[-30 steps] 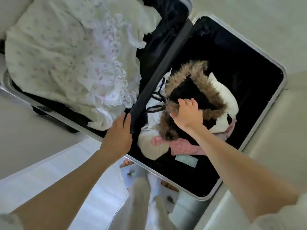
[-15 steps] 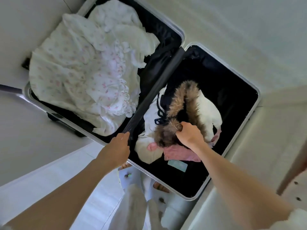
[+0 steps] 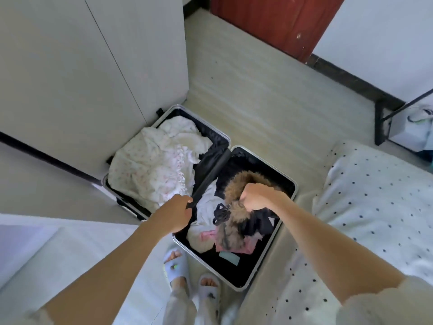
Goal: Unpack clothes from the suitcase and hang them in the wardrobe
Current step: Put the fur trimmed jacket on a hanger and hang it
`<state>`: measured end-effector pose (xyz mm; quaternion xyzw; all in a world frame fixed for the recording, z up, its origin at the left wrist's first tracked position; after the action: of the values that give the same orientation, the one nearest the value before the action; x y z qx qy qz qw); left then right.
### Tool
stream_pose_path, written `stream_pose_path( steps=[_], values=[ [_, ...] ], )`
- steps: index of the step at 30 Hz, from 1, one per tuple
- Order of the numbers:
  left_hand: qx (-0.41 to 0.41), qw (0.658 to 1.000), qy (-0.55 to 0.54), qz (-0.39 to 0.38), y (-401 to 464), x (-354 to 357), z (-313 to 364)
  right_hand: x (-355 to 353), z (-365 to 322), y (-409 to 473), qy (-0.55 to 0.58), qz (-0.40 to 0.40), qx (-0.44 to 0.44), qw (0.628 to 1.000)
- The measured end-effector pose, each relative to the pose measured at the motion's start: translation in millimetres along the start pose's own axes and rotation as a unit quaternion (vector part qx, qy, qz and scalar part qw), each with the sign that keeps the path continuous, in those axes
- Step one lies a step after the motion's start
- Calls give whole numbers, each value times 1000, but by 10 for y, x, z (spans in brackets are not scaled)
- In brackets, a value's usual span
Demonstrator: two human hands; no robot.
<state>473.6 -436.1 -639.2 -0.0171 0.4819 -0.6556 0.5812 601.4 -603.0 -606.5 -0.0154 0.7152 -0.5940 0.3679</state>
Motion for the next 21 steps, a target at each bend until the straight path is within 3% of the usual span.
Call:
stream_pose_path(
  steps=[7,11,15,19,21],
  values=[
    [4,997,-72,33,-935,-495,461,-734,-264,-1359,-5,115,-88,989],
    [-9,969,-241,55,-1556,-796,610,-941,-544,-2089,12,101,-144,984],
    [-37,895,-435,90,-2111,-918,509,-1072,-1082,-2739,-85,99,-195,972],
    [-113,771,-613,128,-2614,-1070,150,-1060,-1761,-3304,-140,124,-249,950],
    [-139,728,-659,127,-2876,-1150,-127,-1010,-2099,-3555,-131,135,-284,940]
  ],
)
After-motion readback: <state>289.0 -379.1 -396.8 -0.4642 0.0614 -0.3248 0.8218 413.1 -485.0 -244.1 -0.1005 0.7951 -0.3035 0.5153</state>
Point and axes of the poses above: each hand's wrist, its own y-axis towards the middle knuckle, its own x-axis out of the palm, z = x × y, the point moved 2 cm from there along y, towards the middle knuckle, and after that the axes turned 12 degrees about -y, right-handed, at the moved point
